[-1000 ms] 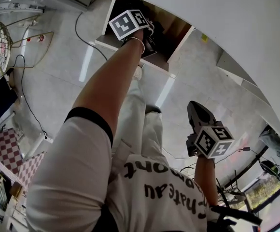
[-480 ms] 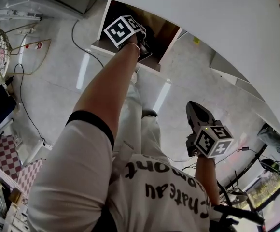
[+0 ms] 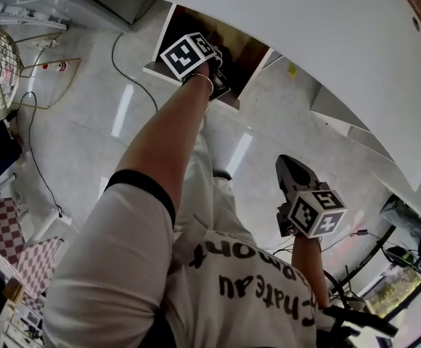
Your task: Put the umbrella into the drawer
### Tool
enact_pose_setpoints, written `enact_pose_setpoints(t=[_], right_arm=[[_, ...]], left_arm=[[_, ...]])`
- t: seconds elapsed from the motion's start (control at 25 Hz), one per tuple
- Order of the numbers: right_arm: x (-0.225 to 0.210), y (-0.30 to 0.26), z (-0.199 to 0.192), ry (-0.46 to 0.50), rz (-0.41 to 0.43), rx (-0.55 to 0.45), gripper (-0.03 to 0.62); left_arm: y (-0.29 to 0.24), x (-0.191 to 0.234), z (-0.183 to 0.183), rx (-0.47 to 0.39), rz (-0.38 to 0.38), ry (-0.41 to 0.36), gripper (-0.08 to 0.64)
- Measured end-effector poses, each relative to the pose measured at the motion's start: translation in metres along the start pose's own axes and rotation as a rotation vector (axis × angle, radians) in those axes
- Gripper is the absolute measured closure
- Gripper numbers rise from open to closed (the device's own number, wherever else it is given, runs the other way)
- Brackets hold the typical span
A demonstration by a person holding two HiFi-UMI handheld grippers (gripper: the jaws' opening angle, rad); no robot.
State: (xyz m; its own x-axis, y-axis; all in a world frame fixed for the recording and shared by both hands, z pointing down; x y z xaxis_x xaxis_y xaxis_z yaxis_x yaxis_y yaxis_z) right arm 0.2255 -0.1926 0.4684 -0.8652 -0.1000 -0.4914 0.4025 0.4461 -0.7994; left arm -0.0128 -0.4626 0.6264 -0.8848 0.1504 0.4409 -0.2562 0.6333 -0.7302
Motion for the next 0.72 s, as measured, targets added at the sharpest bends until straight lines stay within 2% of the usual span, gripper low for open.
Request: enact_pose_setpoints(t=[0.28, 0.48, 0.6, 0.72], right_arm=[[0.006, 0.006, -0.001, 0.039, 0.024, -0.017, 0.578], [0.009, 0.013, 0.0, 0.076, 0.034, -0.039, 0.578], [0.016, 0.022, 0.001, 0.097, 0.049, -0.065, 0.578], [0.025, 0.033, 0.007, 0.134, 0.061, -0.088, 0.578]], left_arm=[[0.024, -0.005, 0.006, -0.007, -0.021, -0.043, 0.15], [0.047, -0.016, 0.011, -0.036, -0.059, -0.109, 0.15], [0.067, -0.022, 0.01, -0.049, -0.079, -0.12, 0.15], [0.092, -0.031, 0.011, -0.052, -0.088, -0.181, 0.15]])
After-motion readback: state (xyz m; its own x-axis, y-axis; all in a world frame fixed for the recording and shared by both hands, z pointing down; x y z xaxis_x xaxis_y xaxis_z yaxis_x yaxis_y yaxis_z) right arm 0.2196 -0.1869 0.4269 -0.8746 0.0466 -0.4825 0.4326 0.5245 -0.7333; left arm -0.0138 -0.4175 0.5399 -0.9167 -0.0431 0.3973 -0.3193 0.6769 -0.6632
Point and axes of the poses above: the fingertips, and each gripper's own axes: y backward along the fingers, x to its left, z out of its top, the point moved 7 cm from there along y, backward along the fingers, and after that the axes turned 14 degrees about -y, right-handed, at the moved point
